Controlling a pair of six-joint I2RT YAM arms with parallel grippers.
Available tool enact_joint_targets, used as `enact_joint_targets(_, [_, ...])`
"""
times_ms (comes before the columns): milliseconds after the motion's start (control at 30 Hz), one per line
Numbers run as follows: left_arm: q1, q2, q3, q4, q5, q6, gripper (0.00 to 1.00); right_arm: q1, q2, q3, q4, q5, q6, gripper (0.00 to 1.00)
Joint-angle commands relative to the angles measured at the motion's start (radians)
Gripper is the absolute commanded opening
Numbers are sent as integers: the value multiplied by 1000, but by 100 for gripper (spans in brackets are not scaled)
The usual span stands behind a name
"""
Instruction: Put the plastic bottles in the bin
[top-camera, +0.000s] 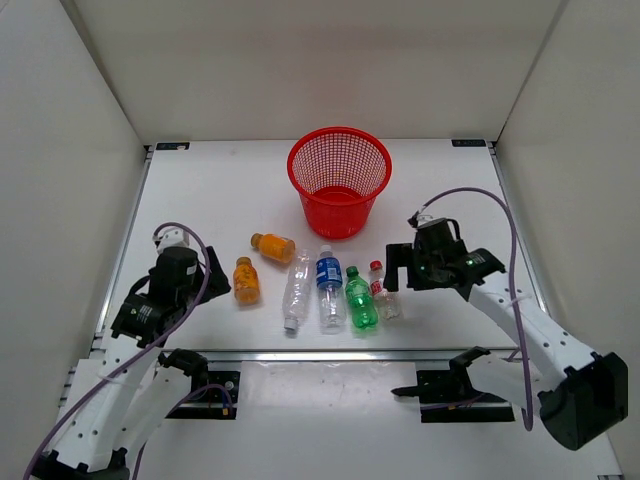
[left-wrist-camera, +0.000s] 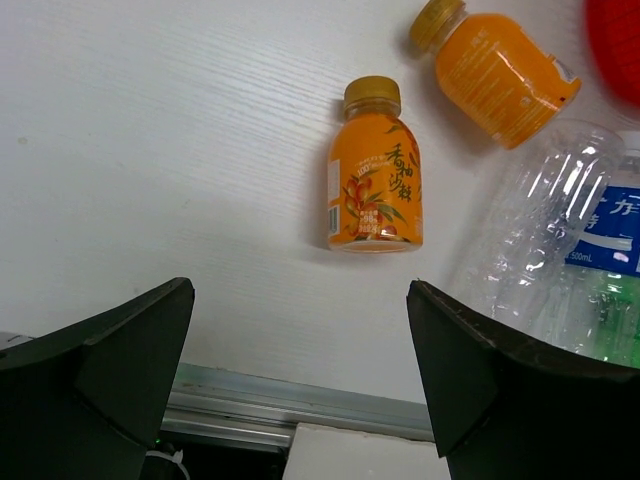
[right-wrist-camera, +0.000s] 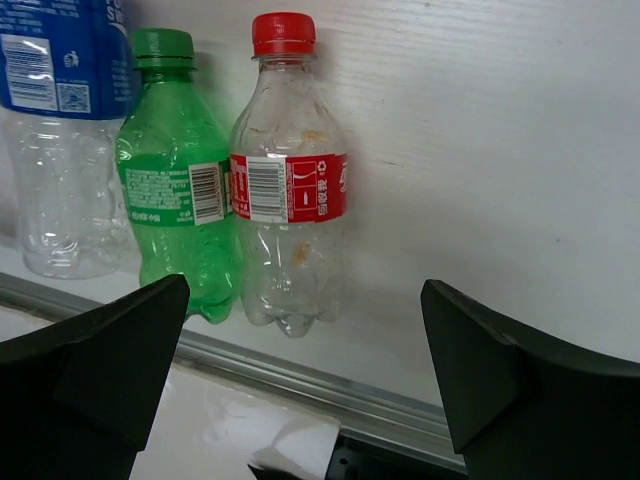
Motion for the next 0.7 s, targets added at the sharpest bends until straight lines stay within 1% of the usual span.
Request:
enact_joint_targets(0, [-12,-1,-36,-2,18,-41,99,43,37,-31,149,51,59,99])
enact_joint_targets(167, [-10,21,-25,-2,18,-61,99,66,126,-66,281,129,92,97])
enact_joint_targets(300, [0,39,-44,24,32,-90,99,112,235,-68,301,173,107,96])
enact_joint_targets(400, [-4,58,-57,53,32,-107,99,131,288,-89,327,204,128,92])
enact_joint_targets(467, [-7,73,-60,62,32,-101,99,122,316,-96,326,222,151,82])
enact_joint_targets(500, [-7,80,-62,68,31,-101,99,112,328,-109,337,227,170,74])
enact_joint_targets(533, [-9,90,-67,77,40,-102,99,105,335,-114,343,221,171,71])
enact_joint_targets(567, [-9,96,-64,78,40,-106,99,100,335,-129,350,222,171,70])
enact_joint_targets(633, [-4,108,-65,96,31,-98,99,91,333,-126,355,224,159,62])
enact_joint_targets(667, [-3,119,-70,99,31,-96,98,91,328,-117,349,233,150,48])
